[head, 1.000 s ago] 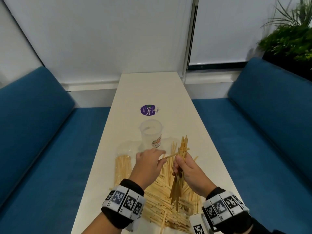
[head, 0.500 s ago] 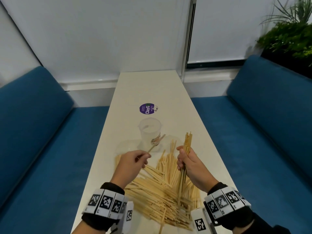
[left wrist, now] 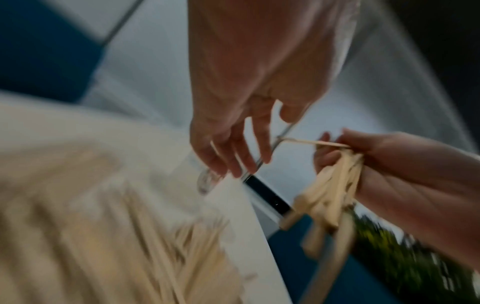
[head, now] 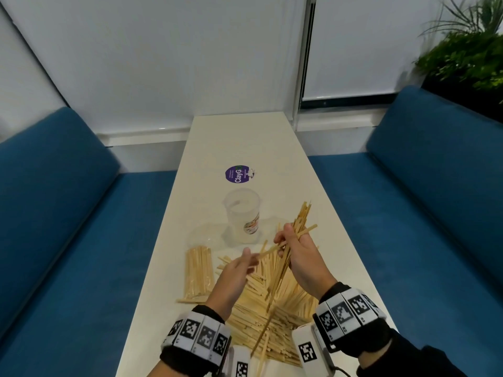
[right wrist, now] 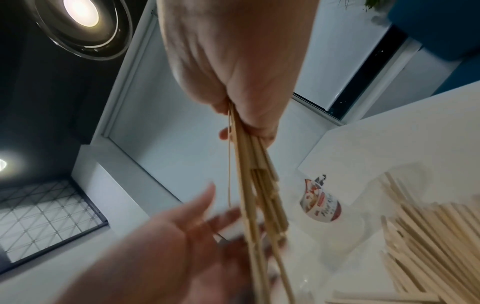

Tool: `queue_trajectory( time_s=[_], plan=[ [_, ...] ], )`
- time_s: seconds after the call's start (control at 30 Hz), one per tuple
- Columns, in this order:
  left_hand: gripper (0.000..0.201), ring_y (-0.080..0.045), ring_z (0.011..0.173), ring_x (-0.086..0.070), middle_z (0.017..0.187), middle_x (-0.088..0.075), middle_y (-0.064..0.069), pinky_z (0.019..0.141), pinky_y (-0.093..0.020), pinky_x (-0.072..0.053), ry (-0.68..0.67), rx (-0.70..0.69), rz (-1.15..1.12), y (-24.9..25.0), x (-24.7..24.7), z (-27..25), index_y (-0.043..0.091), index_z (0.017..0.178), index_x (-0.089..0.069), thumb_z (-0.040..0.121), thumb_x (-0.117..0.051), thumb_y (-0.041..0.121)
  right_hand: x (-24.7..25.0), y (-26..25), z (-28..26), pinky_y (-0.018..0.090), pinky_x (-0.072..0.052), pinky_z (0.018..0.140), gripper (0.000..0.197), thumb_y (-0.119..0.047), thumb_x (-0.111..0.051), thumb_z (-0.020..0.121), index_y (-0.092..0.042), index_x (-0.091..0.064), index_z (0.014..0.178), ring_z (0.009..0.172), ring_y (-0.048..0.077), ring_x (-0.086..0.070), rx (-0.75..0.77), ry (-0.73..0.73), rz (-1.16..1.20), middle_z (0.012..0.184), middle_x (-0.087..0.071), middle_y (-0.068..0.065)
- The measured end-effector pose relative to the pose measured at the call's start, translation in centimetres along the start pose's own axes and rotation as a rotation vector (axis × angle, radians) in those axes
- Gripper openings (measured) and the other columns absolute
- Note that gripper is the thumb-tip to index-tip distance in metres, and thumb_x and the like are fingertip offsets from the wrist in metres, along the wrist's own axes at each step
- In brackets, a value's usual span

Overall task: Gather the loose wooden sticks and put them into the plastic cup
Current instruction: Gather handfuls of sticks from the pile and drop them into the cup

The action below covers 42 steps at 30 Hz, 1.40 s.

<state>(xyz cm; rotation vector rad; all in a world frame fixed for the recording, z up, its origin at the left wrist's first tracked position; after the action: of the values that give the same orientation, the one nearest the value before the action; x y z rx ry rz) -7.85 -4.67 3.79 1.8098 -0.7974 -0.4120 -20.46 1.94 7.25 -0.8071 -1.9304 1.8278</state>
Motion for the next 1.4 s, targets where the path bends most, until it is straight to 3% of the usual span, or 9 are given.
queue_trajectory(
  time_s=[0.17, 0.27, 0.43, 0.57, 0.83, 1.0, 1.13, 1.3, 1.4],
  plan=[
    [0.06, -0.032, 0.091, -0.066, 0.099, -0.07, -0.017, 0.079, -0.039, -0.05, -0.202, 0.511, -0.646, -3.4, -2.5, -0.5, 0.005, 0.103, -0.061, 0.095, -0.029, 0.055, -1.0, -2.1, 0.0, 0.01, -0.04, 0.057, 0.033, -0.034, -0.032, 0.099, -0.01, -0.044, 0.081, 0.057, 0.002, -0.042, 0.142, 0.007, 0.007, 0.067, -0.043, -0.004],
    [0.06, -0.034, 0.086, -0.066, 0.088, -0.069, -0.022, 0.082, -0.042, -0.05, -0.204, 0.522, -0.768, -2.4, -3.6, -0.6, -0.003, 0.092, -0.063, 0.097, -0.029, 0.047, -2.0, -2.0, -0.2, 0.021, -0.041, 0.065, 0.036, -0.046, -0.035, 0.091, -0.012, -0.044, 0.082, 0.064, 0.01, -0.043, 0.141, -0.042, -0.006, 0.069, -0.043, -0.003],
    [0.05, -0.027, 0.052, -0.065, 0.067, -0.066, -0.019, 0.042, -0.024, -0.051, -0.095, 0.436, -0.895, -1.6, -2.7, 0.0, -0.004, 0.091, -0.061, 0.101, -0.028, 0.032, -2.8, -0.4, -0.3, 0.021, -0.048, 0.073, 0.037, -0.048, -0.041, 0.084, -0.012, -0.045, 0.084, 0.077, 0.012, -0.057, 0.091, -0.137, 0.054, 0.078, -0.057, 0.005],
    [0.039, -0.023, 0.058, -0.062, 0.068, -0.066, -0.014, 0.051, -0.027, -0.047, -0.106, 0.336, -0.863, -0.4, -3.0, -0.2, 0.003, 0.085, -0.066, 0.098, -0.035, 0.022, -3.3, 0.3, -0.6, 0.029, -0.051, 0.065, 0.044, -0.052, -0.044, 0.087, -0.01, -0.048, 0.074, 0.068, 0.023, -0.059, 0.055, -0.195, -0.007, 0.077, -0.06, 0.015],
    [0.032, -0.019, 0.091, -0.064, 0.097, -0.07, -0.005, 0.091, -0.035, -0.048, -0.234, 0.185, -0.115, -1.2, 1.2, -1.4, 0.006, 0.105, -0.063, 0.099, -0.039, 0.028, -2.3, 0.2, -0.7, 0.021, -0.029, 0.04, 0.011, -0.035, -0.049, 0.089, -0.024, -0.048, 0.088, 0.041, 0.01, -0.028, 0.036, -0.196, 0.075, 0.052, -0.027, -0.001],
    [0.01, -0.007, 0.082, -0.057, 0.091, -0.063, 0.006, 0.08, -0.019, -0.046, -0.276, 0.046, 0.794, -6.1, 6.7, -3.1, 0.021, 0.088, -0.059, 0.091, -0.055, 0.029, 0.0, 2.8, -1.0, 0.021, -0.024, 0.038, 0.015, -0.028, -0.049, 0.094, -0.016, -0.047, 0.086, 0.04, 0.008, -0.025, -0.079, -0.172, -0.076, 0.05, -0.028, -0.006],
    [0.01, 0.001, 0.076, -0.049, 0.081, -0.053, 0.015, 0.065, -0.004, -0.035, -0.552, 0.157, 1.059, -12.3, 7.0, -5.8, 0.026, 0.074, -0.059, 0.083, -0.062, 0.023, 1.0, 4.6, -1.5, 0.021, -0.023, 0.038, 0.018, -0.03, -0.049, 0.094, -0.017, -0.045, 0.082, 0.038, 0.007, -0.024, -0.143, -0.168, -0.139, 0.046, -0.029, -0.01],
    [0.034, -0.029, 0.12, -0.049, 0.128, -0.053, -0.018, 0.091, -0.028, -0.032, -0.687, 0.329, 1.247, -18.0, 4.7, -7.3, -0.002, 0.118, -0.055, 0.097, -0.037, 0.016, 1.2, 5.7, -2.1, 0.021, -0.023, 0.04, 0.022, -0.033, -0.05, 0.093, -0.017, -0.042, 0.08, 0.04, 0.008, -0.024, -0.195, -0.163, -0.162, 0.047, -0.028, -0.01],
    [0.035, -0.027, 0.104, -0.054, 0.102, -0.058, -0.012, 0.095, -0.037, -0.03, -0.708, 0.275, 1.274, -19.0, 4.0, -7.4, -0.008, 0.117, -0.053, 0.097, -0.032, 0.011, 1.2, 6.0, -2.3, 0.022, -0.024, 0.04, 0.023, -0.035, -0.052, 0.092, -0.016, -0.043, 0.083, 0.041, 0.009, -0.025, -0.212, -0.179, -0.195, 0.049, -0.028, -0.008]
  ],
)
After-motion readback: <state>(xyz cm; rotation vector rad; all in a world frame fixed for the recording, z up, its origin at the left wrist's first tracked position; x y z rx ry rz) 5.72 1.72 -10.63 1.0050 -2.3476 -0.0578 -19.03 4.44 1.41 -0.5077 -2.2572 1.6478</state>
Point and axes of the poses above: each hand's wrist, its own z-axis towards the middle knuckle, its own x-axis out of the back of the hand, y = z × x, the point moved 6 cm from there along z, towards the middle knuckle
